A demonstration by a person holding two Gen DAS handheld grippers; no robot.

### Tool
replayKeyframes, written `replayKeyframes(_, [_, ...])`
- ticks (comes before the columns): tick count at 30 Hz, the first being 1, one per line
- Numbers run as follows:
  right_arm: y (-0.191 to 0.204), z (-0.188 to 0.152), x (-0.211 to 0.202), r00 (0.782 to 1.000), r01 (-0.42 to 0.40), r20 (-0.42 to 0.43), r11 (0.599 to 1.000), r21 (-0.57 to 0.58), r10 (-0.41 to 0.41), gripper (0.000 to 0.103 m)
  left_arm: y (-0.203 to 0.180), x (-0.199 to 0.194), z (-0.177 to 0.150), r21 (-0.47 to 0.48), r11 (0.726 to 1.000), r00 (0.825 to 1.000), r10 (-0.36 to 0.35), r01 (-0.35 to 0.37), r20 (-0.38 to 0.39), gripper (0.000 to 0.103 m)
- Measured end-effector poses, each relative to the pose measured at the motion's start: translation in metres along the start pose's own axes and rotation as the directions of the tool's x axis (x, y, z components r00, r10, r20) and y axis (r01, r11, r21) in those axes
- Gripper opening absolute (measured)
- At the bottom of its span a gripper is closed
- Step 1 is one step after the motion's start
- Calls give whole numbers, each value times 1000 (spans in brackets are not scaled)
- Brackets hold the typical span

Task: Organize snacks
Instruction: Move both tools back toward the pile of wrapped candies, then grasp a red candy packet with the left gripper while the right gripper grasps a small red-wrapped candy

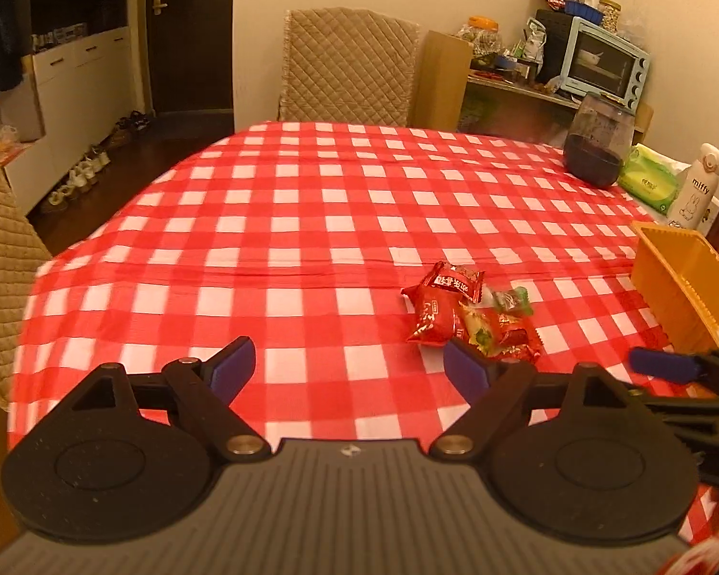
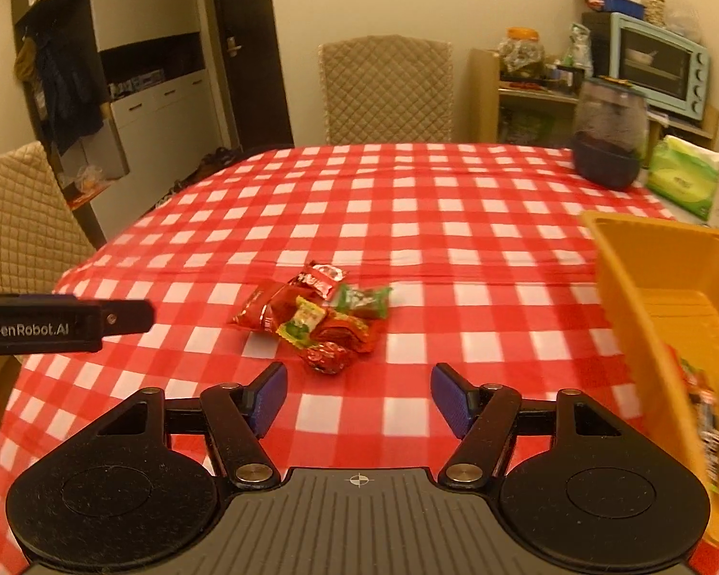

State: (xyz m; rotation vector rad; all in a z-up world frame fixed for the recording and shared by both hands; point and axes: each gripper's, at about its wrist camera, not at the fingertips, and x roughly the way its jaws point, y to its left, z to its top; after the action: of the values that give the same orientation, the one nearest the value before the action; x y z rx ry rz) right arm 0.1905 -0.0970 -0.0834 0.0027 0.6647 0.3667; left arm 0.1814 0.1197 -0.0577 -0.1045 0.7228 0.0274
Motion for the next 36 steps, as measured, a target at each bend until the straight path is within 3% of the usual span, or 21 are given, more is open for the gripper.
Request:
replayKeyframes(13, [17,0,69,1000,-21,-19,998,-61,20,43,7,38,-3,-31,998,999,-47,46,-22,82])
replayKeyframes(19, [17,1,72,1000,-4,-19,998,-62,3,26,7,44,-4,-28,998,998,-51,50,-36,82])
replayKeyframes(26, [2,4,57,999,47,-1,999,-18,-47,25,-4,51,1,-5,996,996,-84,84,-29,81])
replayKeyframes(32, [-14,5,47,996,87,2,996,32,-87,25,-21,67,12,14,991,991,-131,132,-27,63])
replayKeyframes(36, [-21,6,46,996,93,-4,994,55,-93,25,-32,79,17,36,990,990,-133,134,-39,59])
